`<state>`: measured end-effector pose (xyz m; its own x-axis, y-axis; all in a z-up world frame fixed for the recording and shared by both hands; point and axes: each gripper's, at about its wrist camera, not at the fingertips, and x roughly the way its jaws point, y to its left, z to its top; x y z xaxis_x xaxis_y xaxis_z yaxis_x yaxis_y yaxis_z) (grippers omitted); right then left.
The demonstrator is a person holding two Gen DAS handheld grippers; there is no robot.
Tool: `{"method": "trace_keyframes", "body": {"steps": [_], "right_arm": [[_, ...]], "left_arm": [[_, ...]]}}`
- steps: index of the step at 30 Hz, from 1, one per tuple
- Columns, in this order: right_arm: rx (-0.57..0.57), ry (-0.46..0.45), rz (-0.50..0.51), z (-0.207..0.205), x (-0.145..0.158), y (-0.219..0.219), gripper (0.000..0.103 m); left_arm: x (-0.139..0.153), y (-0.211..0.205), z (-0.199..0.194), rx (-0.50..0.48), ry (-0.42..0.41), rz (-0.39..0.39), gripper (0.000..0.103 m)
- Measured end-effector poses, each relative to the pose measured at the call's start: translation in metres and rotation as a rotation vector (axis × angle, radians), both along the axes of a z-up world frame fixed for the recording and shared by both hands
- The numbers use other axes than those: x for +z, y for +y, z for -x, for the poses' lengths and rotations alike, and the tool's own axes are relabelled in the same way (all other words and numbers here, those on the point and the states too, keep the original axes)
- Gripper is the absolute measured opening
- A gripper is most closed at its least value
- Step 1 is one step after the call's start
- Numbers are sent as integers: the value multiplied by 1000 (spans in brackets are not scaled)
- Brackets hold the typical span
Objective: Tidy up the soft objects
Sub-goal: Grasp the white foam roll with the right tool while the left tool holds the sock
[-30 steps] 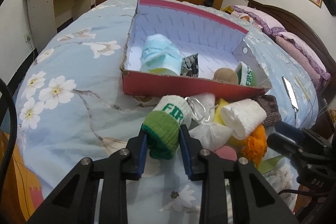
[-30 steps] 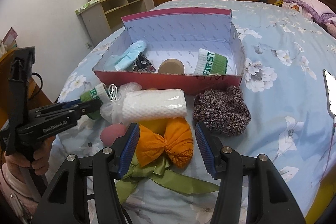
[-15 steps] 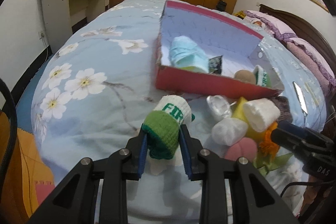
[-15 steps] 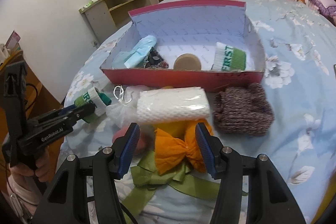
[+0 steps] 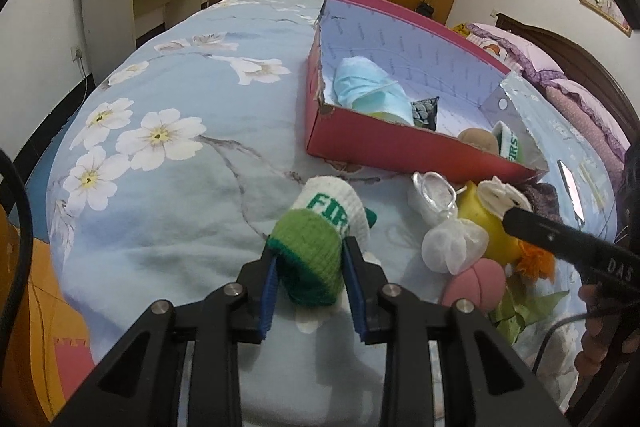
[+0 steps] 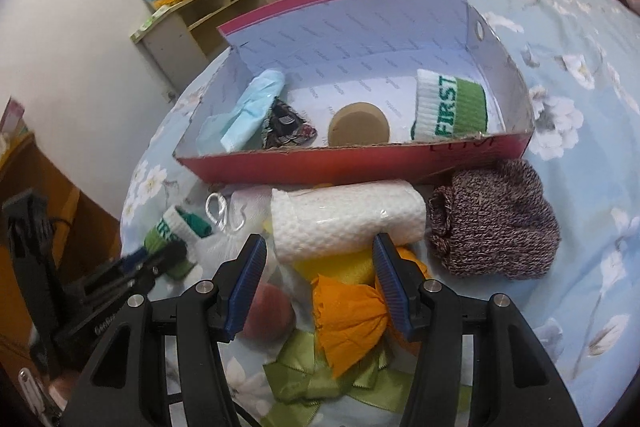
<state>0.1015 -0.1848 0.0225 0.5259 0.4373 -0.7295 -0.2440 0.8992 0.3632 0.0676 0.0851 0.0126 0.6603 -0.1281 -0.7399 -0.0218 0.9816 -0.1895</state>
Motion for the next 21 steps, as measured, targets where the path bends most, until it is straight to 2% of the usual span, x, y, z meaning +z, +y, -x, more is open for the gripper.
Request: {"method": "trace_keyframes", "body": {"steps": [6,18,20,21], "right_arm": [[-19,51,-84,2,-1,-10,57],[-113,87,-99,-20,-4,-12,56],[-134,87,-114,-23,-6,-15,51],[-140,84,-112,-23,-7,-16,41]], "left_arm": [[-1,0,-1,-7,-1,5,31],[-4,-1,-2,-7,1,2,32],[-4,-2,-2,-6,1,3,32],[-4,-2,-2,-6,-1,2,32]]}}
